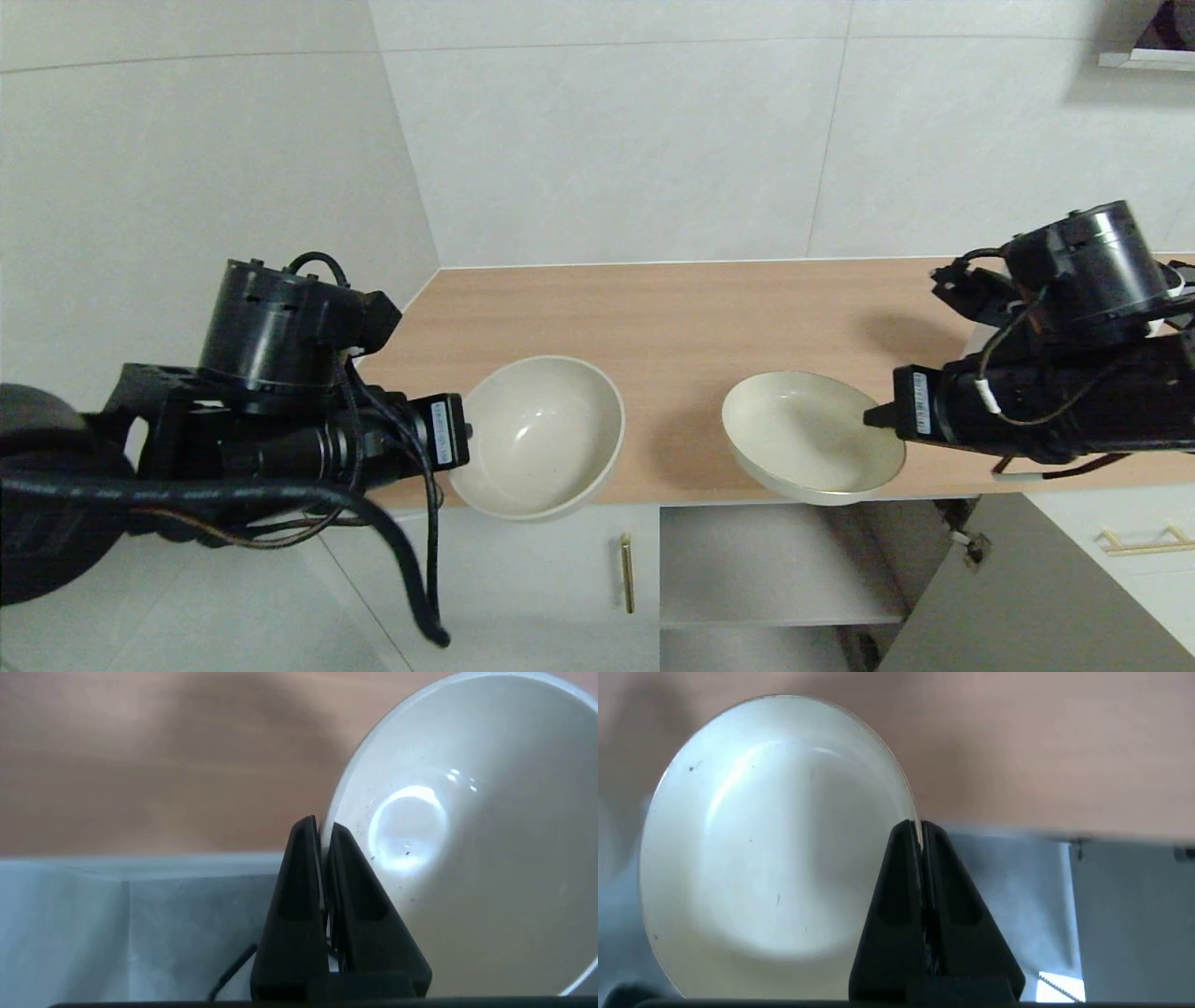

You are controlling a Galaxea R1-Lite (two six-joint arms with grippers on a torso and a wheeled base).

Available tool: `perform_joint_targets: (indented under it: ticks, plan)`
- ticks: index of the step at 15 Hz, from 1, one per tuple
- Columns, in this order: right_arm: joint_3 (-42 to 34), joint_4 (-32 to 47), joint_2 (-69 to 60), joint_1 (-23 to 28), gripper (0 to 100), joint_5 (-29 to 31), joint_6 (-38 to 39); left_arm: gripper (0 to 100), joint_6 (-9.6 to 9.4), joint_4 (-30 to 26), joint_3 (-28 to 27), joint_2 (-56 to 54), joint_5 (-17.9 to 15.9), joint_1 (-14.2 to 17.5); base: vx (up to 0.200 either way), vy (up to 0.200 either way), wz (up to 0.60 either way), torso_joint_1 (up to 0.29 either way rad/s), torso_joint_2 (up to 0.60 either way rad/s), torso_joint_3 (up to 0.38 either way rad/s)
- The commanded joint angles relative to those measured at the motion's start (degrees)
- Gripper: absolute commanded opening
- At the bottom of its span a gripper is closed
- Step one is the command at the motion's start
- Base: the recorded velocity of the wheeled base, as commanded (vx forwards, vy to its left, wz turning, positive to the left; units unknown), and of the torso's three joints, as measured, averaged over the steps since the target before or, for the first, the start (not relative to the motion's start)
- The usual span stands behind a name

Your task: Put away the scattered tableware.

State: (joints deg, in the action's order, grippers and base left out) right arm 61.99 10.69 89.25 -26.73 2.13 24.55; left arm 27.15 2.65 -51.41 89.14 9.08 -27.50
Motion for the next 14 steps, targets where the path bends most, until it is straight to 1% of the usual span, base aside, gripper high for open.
perform_joint_targets:
  ticks: [1,3,5,12,14]
  plan:
    - [-5.4,0.8,-9.2,-0.3,0,-0.7,-0.1,0,-0.34,0.2,3.9,-4.8,-0.3,0.0,0.0,0.0,0.0,0.0,0.0,0.0]
    - [-9.8,0.9,-11.3,-0.2,0,-1.4,-0.8,0,-0.43,0.1,4.9,-6.4,-0.4,0.0,0.0,0.0,0.0,0.0,0.0,0.0]
    - [-13.2,0.5,-12.3,-0.2,0,-1.3,-3.5,0,-0.43,-0.1,5.4,-7.5,-0.4,0.0,0.0,0.0,0.0,0.0,0.0,0.0]
    - [-13.6,0.5,-12.5,-0.3,0,-1.1,-3.9,0,-0.25,0.0,6.0,-4.8,-0.3,-0.3,0.0,0.0,0.0,0.0,0.0,0.0]
    - [-13.6,0.5,-12.4,-0.3,0,-1.1,-4.3,0,-0.25,0.0,6.0,-4.6,-0.3,-0.3,-0.2,0.0,0.0,0.005,0.0,0.007]
